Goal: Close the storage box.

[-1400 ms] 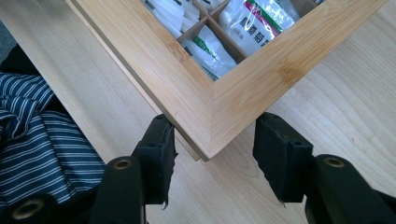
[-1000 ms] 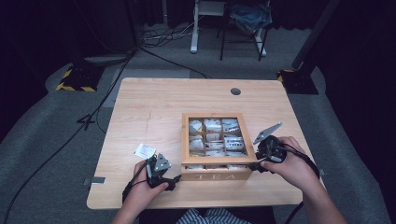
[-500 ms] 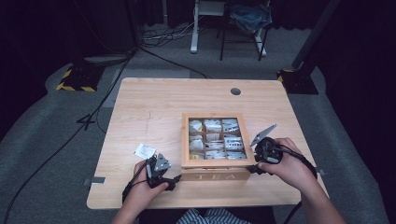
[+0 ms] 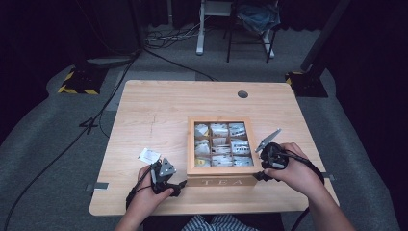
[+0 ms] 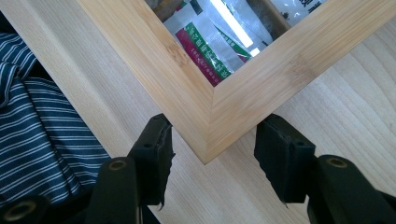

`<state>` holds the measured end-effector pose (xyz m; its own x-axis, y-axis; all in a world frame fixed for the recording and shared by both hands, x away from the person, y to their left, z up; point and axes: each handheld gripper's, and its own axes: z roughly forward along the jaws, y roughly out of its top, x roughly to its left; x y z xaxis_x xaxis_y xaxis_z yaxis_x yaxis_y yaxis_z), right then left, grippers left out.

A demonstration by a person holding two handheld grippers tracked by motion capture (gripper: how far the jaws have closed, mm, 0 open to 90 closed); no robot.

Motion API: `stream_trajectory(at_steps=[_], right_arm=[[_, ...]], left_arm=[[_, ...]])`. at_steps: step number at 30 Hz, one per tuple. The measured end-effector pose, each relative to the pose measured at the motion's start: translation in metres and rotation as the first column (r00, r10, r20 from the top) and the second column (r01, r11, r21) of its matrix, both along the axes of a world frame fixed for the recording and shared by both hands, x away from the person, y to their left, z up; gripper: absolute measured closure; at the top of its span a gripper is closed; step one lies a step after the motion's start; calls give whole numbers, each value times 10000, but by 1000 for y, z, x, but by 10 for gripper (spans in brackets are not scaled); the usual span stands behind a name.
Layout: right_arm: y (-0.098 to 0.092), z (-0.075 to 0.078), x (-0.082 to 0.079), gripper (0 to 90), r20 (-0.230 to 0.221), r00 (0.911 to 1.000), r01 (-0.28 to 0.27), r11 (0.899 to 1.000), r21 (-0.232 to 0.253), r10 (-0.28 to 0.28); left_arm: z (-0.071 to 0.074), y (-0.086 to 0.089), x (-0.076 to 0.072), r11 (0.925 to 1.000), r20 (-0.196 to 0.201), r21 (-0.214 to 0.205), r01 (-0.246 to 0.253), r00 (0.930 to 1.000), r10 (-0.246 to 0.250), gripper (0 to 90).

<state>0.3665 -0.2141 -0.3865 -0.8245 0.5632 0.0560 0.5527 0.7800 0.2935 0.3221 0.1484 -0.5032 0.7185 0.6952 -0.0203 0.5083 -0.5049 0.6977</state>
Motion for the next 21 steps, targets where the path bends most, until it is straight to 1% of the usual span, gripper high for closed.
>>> stream_trajectory(at_steps=[15,20,21], right_arm=[[2,-5,1,473,-168,9998,-60,9998,-173,57],[2,-6,1,465,-131,9999,-95,9998,-183,92],[1,-6,1,461,-46,9999,-149,9998,-153,149]], left_arm=[[0,0,0,10000,-1,2,9,10000,-9,220],[0,0,0,10000,-1,-2,8,10000,-8,219],[0,0,0,10000,-3,0,10,10000,-10,220]])
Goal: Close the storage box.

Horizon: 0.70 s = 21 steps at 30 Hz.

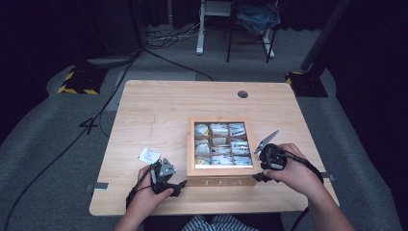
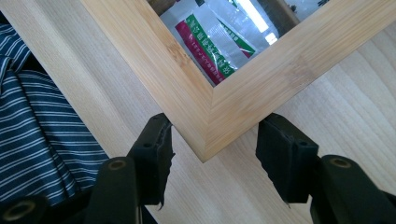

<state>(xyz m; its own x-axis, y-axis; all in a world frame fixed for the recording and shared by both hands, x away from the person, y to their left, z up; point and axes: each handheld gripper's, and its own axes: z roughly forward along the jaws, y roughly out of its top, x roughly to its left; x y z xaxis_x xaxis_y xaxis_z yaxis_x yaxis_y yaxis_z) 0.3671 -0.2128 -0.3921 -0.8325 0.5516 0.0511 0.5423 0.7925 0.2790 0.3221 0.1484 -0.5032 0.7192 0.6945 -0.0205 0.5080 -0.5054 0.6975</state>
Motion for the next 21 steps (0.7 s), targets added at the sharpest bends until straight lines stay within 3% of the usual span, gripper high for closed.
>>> stream_trajectory(at_steps=[2,4,10,15,21], right_arm=[[-1,1,-1,406,117,9999,-66,10000,65,65],[-4,4,-1,410,265,9996,-96,9994,334,87],[-13,18,0,352,1134,9933,103,9931,1169,-236],[-18,26,8,327,2024,9760,388,9781,2044,-810],[-24,30,17,332,2482,9598,640,9630,2618,-1312]], left_arm=[[0,0,0,10000,4,4,-3,10000,3,219],[0,0,0,10000,7,4,-7,10000,7,220],[0,1,-3,9999,1,3,-166,9999,166,219],[0,5,-6,9995,13,0,-302,9995,302,219],[0,10,-9,9993,0,-20,-386,9993,386,219]])
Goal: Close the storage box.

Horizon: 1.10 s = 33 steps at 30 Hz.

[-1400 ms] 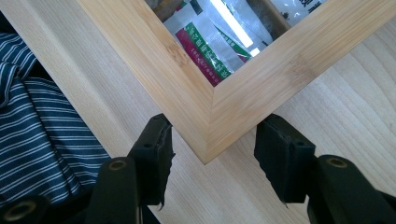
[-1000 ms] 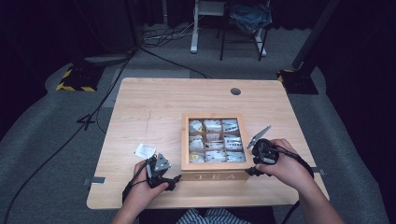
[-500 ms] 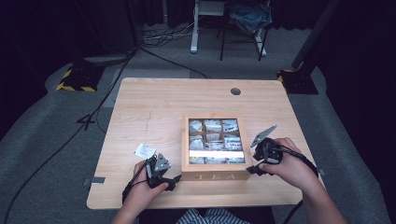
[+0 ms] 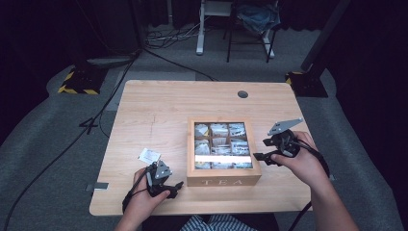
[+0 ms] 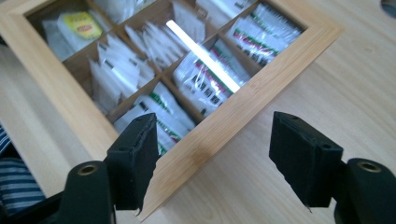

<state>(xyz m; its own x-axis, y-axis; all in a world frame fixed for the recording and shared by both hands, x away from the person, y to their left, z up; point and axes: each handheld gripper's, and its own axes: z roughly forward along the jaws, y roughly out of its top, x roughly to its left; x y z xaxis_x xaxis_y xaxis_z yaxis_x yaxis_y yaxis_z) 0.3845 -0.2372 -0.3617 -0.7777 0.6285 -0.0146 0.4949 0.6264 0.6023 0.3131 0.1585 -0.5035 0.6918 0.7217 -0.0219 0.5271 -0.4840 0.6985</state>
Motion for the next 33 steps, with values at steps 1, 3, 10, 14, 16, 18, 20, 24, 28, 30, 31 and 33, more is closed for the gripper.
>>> stream_trajectory(at_steps=[1,3,10,14,16,18,20,24,28,30,31,33], right_arm=[[-1,0,1,334,61,10000,35,10000,54,-35],[-3,1,4,335,287,9995,136,9997,201,-142],[-16,-1,18,336,848,9938,658,9955,685,-715],[-27,-7,25,336,1016,9895,933,9915,906,-1024],[-33,-11,29,336,1028,9867,1158,9882,999,-1261],[-39,-15,33,336,1030,9841,1342,9854,1049,-1450],[-43,-19,37,336,1039,9815,1496,9829,1073,-1607],[-51,-31,47,334,996,9774,1760,9787,1053,-1865],[-59,-44,57,332,844,9730,2056,9729,1054,-2148],[-62,-49,60,332,842,9715,2116,9709,1122,-2214],[-62,-50,61,333,874,9710,2119,9702,1174,-2227],[-64,-55,64,334,875,9703,2141,9691,1224,-2255]], left_arm=[[0,1,0,10000,-9,39,-2,10000,2,219],[0,2,-2,10000,-7,20,-86,10000,86,219],[0,5,-2,9999,-6,40,-98,10000,98,218],[0,5,0,9999,-6,19,-146,9999,146,205],[0,4,1,9999,-21,-8,-127,9999,127,203],[0,4,2,9999,-42,9,-108,9999,109,202],[0,4,2,9999,-74,12,-122,9999,122,201],[0,4,2,9999,-74,11,-120,9999,120,201],[0,4,2,9999,-74,10,-121,9999,121,201],[0,4,2,9999,-66,22,-123,9999,123,201],[0,4,2,9999,-66,22,-121,9999,122,201],[0,4,2,9999,-75,10,-120,9999,120,201]])
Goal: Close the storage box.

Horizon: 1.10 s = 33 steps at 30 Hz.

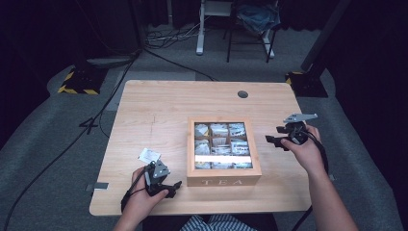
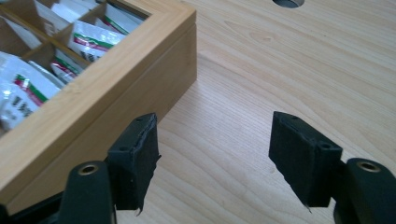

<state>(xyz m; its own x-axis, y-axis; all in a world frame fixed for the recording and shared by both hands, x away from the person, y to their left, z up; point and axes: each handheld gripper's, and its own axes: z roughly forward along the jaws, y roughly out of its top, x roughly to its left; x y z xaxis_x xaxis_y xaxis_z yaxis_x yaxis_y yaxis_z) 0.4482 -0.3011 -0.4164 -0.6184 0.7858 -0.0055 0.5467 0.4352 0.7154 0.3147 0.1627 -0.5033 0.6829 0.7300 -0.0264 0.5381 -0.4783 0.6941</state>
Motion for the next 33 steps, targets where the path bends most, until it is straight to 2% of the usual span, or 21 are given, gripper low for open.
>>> stream_trajectory(at_steps=[8,13,25,30,33], right_arm=[[-5,-22,11,331,-58,10000,61,10000,-71,-62],[-5,-36,15,332,127,9998,175,9998,-117,-173],[-4,-60,21,328,139,9986,521,9980,-361,-516],[-4,-69,22,334,122,9978,653,9974,-303,-649],[-4,-76,24,314,48,9973,730,9963,-463,-729]], left_arm=[[0,0,0,10000,-3,-5,-2,10000,2,201],[0,0,1,10000,33,36,73,10000,-73,198],[0,0,1,10000,30,51,51,10000,-51,195],[0,0,1,10000,30,54,53,10000,-53,195],[0,0,1,10000,33,53,52,10000,-52,195]])
